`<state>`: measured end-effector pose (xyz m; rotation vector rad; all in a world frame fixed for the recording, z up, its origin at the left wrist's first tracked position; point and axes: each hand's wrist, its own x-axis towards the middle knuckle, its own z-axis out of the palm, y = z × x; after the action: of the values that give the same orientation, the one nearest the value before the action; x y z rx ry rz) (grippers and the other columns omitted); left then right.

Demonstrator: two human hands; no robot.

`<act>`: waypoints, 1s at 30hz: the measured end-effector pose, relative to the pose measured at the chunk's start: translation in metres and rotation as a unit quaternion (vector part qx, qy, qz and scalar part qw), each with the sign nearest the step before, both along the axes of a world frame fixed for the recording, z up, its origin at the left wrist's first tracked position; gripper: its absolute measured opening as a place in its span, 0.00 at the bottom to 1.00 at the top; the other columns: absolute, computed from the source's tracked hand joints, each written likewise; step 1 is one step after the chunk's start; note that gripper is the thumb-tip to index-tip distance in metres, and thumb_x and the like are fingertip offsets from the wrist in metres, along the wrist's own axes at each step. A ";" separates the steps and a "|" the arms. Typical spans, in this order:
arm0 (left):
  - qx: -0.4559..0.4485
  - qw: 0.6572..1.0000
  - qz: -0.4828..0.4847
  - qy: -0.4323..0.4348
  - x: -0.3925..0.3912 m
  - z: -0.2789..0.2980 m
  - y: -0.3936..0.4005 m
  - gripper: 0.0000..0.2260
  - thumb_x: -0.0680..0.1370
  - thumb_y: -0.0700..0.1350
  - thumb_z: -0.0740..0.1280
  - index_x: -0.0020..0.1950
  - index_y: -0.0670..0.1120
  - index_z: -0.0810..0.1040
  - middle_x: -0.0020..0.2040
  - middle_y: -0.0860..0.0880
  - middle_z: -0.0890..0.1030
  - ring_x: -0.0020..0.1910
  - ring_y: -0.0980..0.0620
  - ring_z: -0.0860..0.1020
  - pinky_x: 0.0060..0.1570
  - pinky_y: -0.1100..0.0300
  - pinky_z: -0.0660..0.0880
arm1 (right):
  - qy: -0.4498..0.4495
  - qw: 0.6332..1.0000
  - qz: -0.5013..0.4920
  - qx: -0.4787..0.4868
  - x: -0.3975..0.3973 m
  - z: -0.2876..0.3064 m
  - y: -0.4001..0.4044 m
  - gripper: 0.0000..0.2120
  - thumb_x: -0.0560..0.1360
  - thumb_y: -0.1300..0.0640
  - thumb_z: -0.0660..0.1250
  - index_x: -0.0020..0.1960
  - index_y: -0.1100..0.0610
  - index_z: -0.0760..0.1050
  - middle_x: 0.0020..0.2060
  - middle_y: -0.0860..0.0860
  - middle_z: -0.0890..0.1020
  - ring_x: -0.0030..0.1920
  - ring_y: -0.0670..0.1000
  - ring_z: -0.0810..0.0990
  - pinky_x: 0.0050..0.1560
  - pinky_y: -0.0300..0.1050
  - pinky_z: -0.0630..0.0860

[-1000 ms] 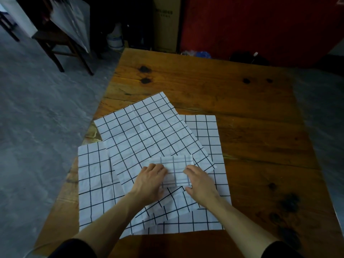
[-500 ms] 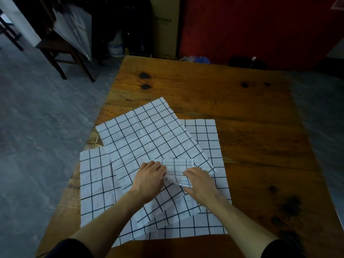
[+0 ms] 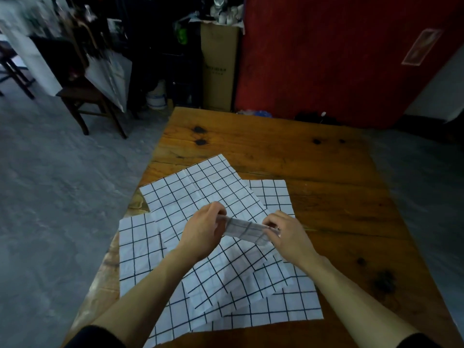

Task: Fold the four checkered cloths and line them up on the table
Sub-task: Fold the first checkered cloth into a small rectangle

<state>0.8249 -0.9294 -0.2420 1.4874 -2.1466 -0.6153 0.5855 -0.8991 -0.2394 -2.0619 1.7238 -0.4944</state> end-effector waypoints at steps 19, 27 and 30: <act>-0.125 0.991 0.048 0.004 0.019 0.060 0.089 0.04 0.77 0.44 0.68 0.47 0.51 0.73 0.45 0.55 0.75 0.45 0.53 0.72 0.43 0.54 0.75 | -0.039 0.992 0.070 -0.097 0.008 0.067 0.063 0.05 0.78 0.56 0.67 0.46 0.47 0.72 0.41 0.42 0.75 0.42 0.43 0.75 0.41 0.44 0.76; -0.109 0.983 0.145 -0.033 0.060 0.078 0.158 0.07 0.76 0.45 0.68 0.46 0.55 0.72 0.45 0.58 0.74 0.45 0.55 0.73 0.45 0.55 0.76 | -0.091 0.979 0.143 -0.111 0.052 0.074 0.083 0.06 0.76 0.57 0.67 0.45 0.48 0.72 0.39 0.42 0.74 0.41 0.44 0.73 0.40 0.43 0.73; -0.119 0.979 0.160 -0.035 0.084 0.083 0.171 0.08 0.76 0.46 0.68 0.47 0.57 0.71 0.46 0.59 0.73 0.46 0.57 0.73 0.45 0.59 0.74 | -0.099 0.975 0.163 -0.115 0.075 0.082 0.088 0.06 0.76 0.56 0.67 0.45 0.48 0.72 0.40 0.42 0.74 0.42 0.44 0.73 0.42 0.46 0.75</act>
<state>0.9092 -0.7585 -0.1586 1.6855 -1.8926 -0.1880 0.6606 -0.8113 -0.1571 -2.3074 1.2323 -0.7908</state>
